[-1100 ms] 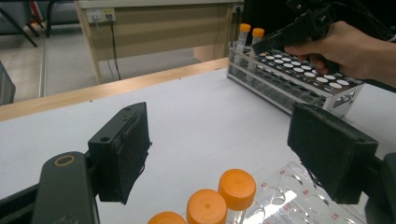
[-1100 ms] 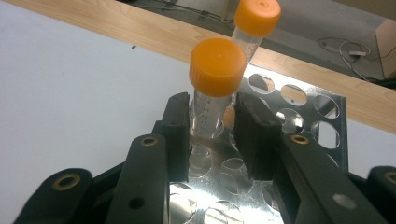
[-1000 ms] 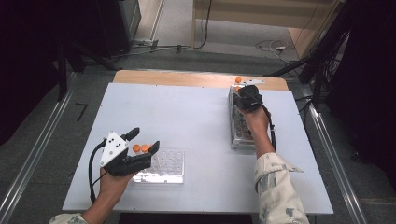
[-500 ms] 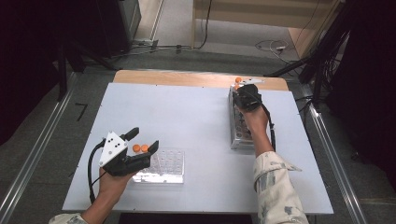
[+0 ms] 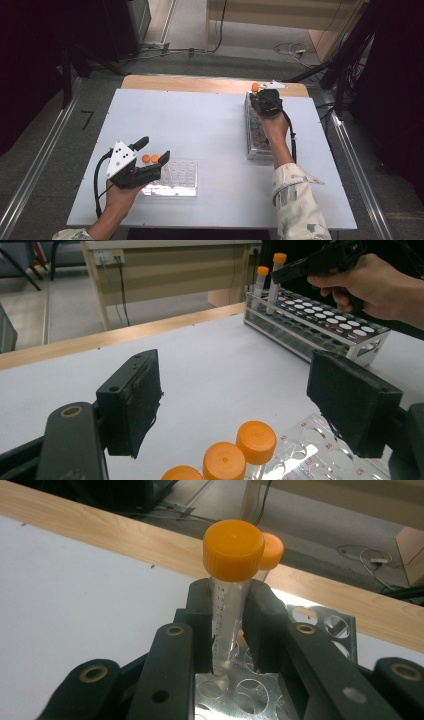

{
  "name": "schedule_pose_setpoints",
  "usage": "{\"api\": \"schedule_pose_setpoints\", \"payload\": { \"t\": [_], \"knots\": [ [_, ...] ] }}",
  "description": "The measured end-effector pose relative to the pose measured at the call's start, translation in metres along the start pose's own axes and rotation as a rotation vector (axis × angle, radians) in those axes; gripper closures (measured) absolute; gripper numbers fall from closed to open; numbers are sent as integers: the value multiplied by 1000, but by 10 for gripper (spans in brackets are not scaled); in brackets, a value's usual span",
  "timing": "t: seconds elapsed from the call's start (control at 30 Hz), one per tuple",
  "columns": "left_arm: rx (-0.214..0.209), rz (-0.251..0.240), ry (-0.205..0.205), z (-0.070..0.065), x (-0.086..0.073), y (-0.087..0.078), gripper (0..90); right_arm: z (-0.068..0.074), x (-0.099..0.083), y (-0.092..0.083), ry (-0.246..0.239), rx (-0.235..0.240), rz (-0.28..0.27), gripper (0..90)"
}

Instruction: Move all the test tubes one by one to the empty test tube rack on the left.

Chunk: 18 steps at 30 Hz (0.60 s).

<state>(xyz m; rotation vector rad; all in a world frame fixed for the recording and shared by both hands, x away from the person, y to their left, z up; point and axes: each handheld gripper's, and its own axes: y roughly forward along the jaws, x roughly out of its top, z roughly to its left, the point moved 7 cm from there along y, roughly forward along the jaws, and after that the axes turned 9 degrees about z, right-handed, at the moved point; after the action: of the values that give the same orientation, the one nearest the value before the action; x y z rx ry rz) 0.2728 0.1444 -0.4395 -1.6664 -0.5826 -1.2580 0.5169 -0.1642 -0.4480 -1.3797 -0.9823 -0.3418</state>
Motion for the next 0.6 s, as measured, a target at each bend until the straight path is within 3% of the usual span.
{"api": "schedule_pose_setpoints", "payload": {
  "t": [0.6],
  "knots": [
    [-3, -5, -1, -2, 1, 0, 219, 0, 12, -36, -1, 41, -81, 724]
  ]
}}
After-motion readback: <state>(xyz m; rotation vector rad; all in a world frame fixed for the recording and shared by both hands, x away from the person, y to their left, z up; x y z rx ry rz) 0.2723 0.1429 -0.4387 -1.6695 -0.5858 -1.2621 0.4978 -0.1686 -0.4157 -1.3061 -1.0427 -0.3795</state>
